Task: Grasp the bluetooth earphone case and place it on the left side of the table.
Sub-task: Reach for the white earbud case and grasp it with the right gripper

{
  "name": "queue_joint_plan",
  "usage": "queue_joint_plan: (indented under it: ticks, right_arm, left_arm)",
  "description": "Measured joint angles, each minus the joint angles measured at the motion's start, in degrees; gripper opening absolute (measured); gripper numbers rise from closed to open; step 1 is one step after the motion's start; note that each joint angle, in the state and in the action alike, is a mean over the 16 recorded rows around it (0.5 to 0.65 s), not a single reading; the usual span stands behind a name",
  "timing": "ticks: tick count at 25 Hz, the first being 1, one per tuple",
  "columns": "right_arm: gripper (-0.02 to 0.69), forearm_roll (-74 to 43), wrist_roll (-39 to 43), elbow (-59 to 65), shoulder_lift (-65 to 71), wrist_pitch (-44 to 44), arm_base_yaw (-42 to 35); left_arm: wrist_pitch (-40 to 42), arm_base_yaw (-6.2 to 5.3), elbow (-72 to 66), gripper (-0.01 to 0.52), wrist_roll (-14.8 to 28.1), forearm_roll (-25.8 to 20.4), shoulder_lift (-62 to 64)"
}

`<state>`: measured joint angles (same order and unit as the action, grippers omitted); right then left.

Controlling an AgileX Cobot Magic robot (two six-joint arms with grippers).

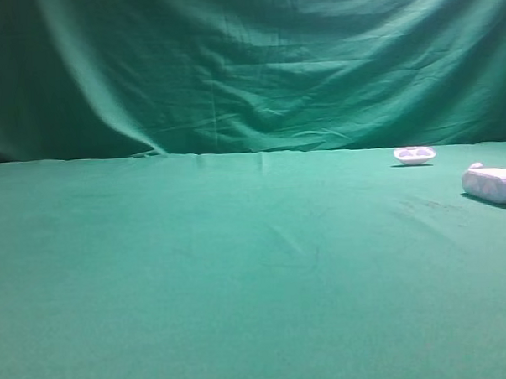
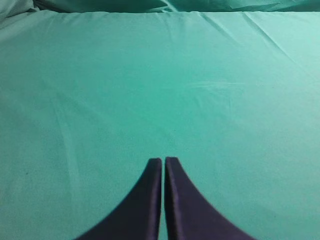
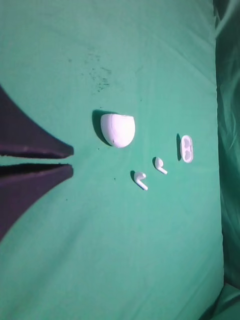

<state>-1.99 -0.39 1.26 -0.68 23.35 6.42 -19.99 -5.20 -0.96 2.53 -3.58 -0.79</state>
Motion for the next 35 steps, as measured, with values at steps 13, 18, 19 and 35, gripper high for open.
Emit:
queue_joint_plan:
  ticks: [13,18,19,35]
  right_arm:
    - [0.0,-0.46,-0.01,0.03,0.0,-0.48,0.0]
    - [0.0,-0.4,0.31,0.14,0.0,-6.26,0.0]
    - [0.0,-0.26,0.39,0.17,0.0,-8.42,0.0]
    - [0.0,3.82,-1.6,-20.97,15.28,-7.88,-0.08]
  left_arm:
    - [0.0,0.0,0.0,0.0,0.0,0.0,0.0]
    - [0.0,0.0,0.0,0.0,0.0,0.0,0.0]
    - [0.0,0.0,0.0,0.0,0.0,0.0,0.0]
    - [0.0,0.0,0.0,0.0,0.0,0.0,0.0]
